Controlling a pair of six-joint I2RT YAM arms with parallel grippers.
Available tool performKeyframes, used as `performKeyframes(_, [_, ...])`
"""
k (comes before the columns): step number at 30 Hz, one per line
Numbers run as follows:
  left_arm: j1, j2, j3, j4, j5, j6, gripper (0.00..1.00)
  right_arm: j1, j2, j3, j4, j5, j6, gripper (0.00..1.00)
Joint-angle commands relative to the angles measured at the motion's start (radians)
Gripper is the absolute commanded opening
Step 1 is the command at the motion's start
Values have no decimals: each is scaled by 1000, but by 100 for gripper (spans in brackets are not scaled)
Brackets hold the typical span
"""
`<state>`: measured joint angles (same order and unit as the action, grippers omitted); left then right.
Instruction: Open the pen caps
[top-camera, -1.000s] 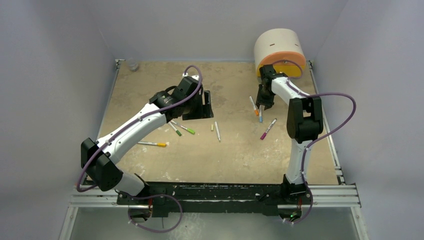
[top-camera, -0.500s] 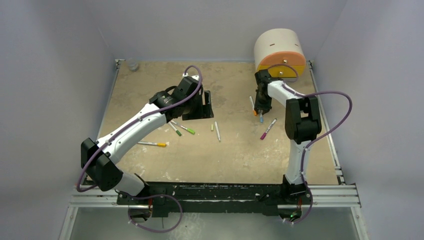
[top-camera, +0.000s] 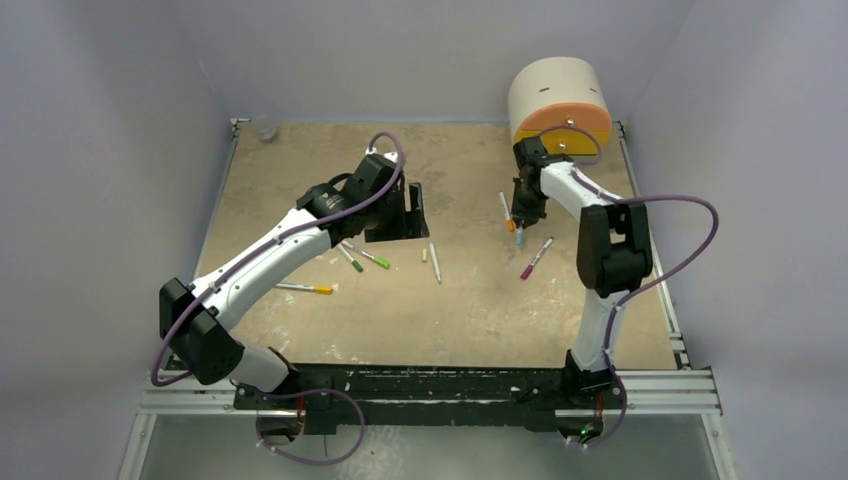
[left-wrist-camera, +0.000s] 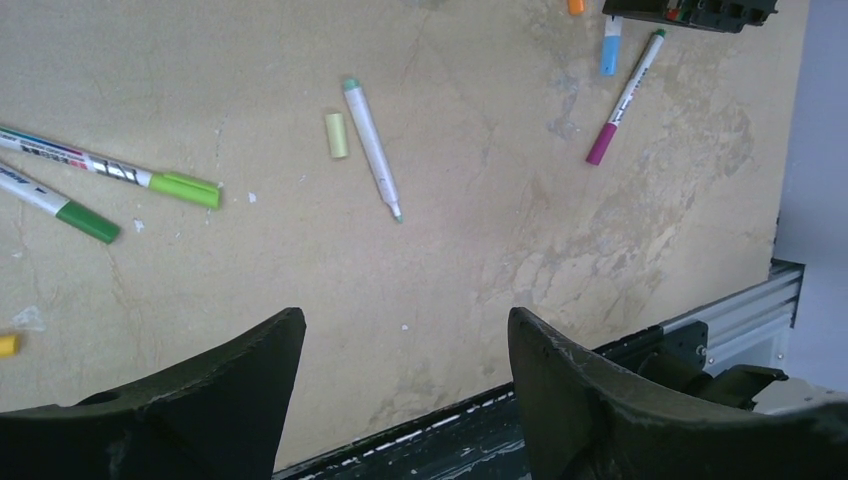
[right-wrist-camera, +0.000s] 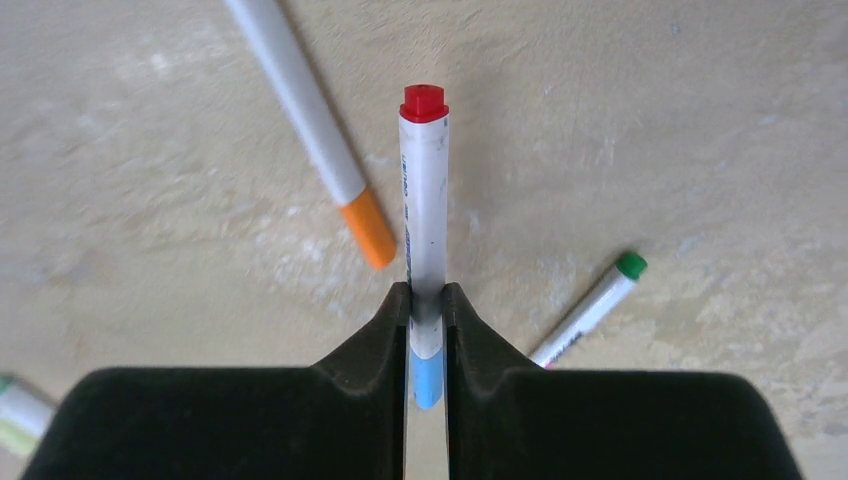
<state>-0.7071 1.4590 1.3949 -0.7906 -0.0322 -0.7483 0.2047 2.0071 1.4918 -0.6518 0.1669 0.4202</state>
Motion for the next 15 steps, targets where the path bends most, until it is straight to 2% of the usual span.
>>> performKeyframes(1, [-1,-42,11,71,78,7,71,6,-169,83,-75,-64,-24,3])
performKeyframes(5, [-6,-52,-1,163,187,-2,72,6,-280,132,-103,-241,-38,2])
performKeyframes(8, [-5,-74,-48,310,301,-52,72,5,-341,124,-91,-438,-36,1])
performKeyframes(11, [-5,-94,-104,492,391,-145,72,10,-418,44,2,-705,64,1])
performKeyframes(15, [-6,-86,-160,699,436,-247,72,22,-532,-105,230,-941,264,2])
